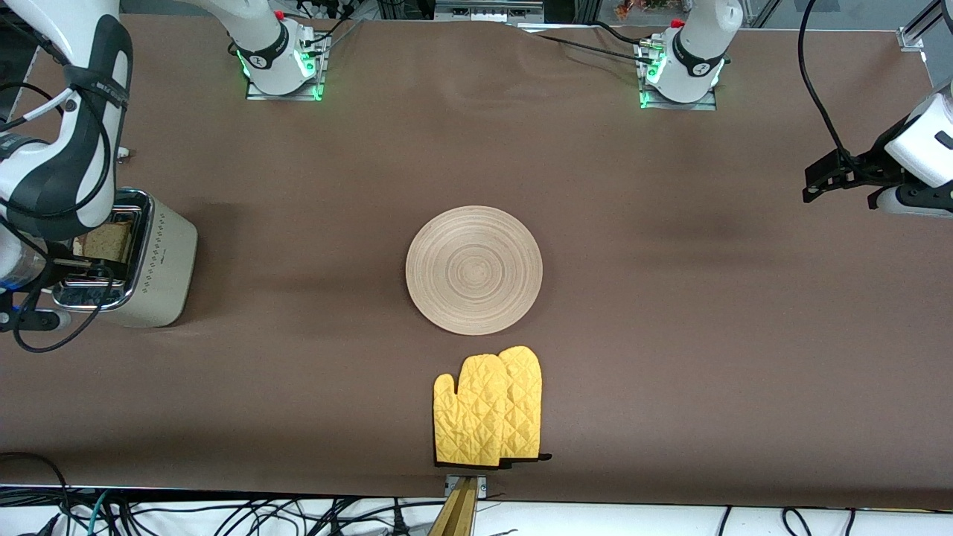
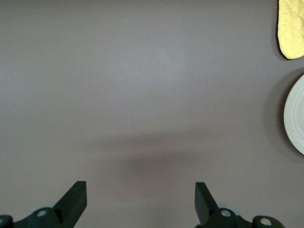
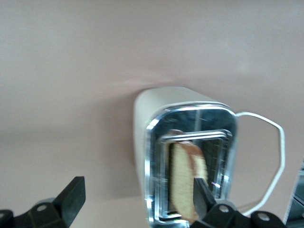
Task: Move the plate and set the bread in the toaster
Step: 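Open the right gripper to release the bread in the slot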
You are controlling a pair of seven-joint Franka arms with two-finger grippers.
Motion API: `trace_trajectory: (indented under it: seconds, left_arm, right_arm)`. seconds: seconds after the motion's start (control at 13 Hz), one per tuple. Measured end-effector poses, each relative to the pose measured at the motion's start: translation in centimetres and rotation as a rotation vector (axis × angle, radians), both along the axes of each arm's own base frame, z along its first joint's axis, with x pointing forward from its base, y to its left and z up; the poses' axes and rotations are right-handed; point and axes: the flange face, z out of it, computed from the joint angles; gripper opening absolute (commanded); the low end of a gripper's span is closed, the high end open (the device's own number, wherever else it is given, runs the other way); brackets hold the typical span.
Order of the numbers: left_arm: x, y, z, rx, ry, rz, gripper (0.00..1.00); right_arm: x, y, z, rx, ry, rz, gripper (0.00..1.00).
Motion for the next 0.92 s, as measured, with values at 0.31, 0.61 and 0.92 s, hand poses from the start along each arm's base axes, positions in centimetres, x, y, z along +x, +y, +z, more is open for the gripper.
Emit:
trace_trajectory:
  seconds: [0.31,0.61,0.92]
  left_arm:
    - [0.0,0.0,0.0,0.0,0.001,0.0,1.0]
    - [0.0,0.0,0.0,0.0,0.001,0.0,1.0]
    - [0.0,0.0,0.0,0.0,0.001,0.0,1.0]
  right_arm:
    - [0.1,5.1,1.5,0.069,-0.038,0.061,1.0]
    - [-0.6,8.4,3.2,0.155,-0.042,0.124,1.0]
    - [-1.5,10.1,4.8,0.178,-0.06,0.26,1.0]
